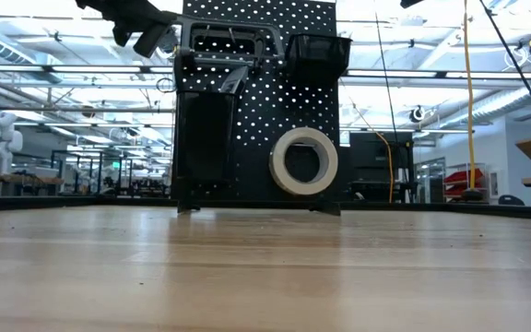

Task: Hang tools onto peg board
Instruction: Hang the hacksaw on the pegboard

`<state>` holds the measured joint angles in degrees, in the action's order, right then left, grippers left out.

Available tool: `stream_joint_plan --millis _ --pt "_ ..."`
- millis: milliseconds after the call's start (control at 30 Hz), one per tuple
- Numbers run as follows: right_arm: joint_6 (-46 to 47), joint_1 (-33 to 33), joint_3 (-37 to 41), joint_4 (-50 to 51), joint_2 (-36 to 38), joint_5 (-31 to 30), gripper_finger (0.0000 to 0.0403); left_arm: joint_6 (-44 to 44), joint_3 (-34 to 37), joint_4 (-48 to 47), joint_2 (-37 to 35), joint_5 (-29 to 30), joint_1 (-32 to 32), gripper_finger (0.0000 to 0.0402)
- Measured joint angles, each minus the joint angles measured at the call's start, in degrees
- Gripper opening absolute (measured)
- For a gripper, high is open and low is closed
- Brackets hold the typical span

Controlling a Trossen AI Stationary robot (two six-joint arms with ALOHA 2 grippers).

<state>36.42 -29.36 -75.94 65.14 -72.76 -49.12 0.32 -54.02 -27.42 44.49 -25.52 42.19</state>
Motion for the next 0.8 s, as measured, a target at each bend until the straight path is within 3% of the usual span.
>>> stream_joint_plan --millis 800 --pt "-0.08 -0.02 -0.02 -0.63 -0.01 -0.02 0.0196 0.63 -1.15 0.20 3.22 0.50 -4.09 0.0065"
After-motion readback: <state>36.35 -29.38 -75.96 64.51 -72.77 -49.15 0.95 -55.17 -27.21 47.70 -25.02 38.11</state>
